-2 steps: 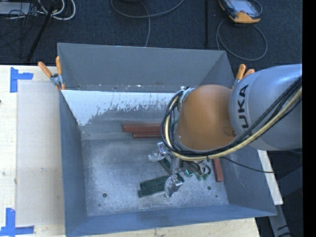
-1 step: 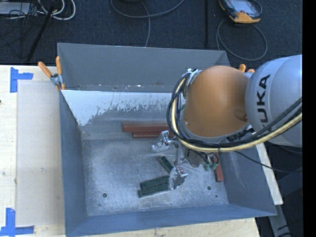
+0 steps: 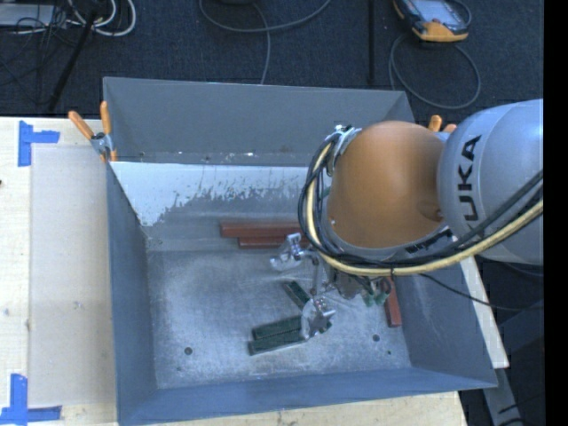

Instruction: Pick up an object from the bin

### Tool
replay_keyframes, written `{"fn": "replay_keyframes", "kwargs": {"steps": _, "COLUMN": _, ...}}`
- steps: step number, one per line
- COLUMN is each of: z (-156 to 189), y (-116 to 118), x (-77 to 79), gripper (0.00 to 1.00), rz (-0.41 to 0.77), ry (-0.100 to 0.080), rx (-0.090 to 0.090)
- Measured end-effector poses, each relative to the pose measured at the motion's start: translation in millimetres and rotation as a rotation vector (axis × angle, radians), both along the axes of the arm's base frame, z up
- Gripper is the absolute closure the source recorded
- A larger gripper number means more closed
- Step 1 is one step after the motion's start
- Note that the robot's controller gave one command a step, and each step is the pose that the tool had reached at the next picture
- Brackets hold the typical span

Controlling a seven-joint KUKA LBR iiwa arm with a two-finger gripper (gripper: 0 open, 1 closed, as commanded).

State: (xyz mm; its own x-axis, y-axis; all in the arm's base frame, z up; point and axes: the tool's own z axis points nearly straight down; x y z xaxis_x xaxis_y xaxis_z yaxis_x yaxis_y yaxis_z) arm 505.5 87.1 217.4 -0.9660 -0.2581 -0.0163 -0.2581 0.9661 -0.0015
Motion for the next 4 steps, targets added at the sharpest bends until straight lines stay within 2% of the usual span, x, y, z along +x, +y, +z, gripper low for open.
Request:
{"fn": "replay_keyframes", "kwargs": {"steps": 1, "z": -71.6, "y": -4.0, "x": 0.4, "gripper": 0.00, "rz": 0.001, "ry": 0.013, "rx": -0.002}}
{"fn": "replay_keyframes", "kwargs": {"steps": 2, "z": -142.1, "y": 5.1, "x": -4.0, "gripper": 1.00, "rz": -0.008, "ry": 0.004, "rx": 0.002}}
{"fn": "replay_keyframes", "kwargs": {"steps": 3, "z": -142.1, "y": 5.1, "x": -4.0, "gripper": 1.00, "rz": -0.008, "ry": 0.004, "rx": 0.002}}
{"fn": "replay_keyframes", "kwargs": {"steps": 4, "z": 61.8, "y": 27.0, "x": -0.9, "gripper": 1.00, "rz": -0.003, "ry": 0.015, "rx": -0.002}}
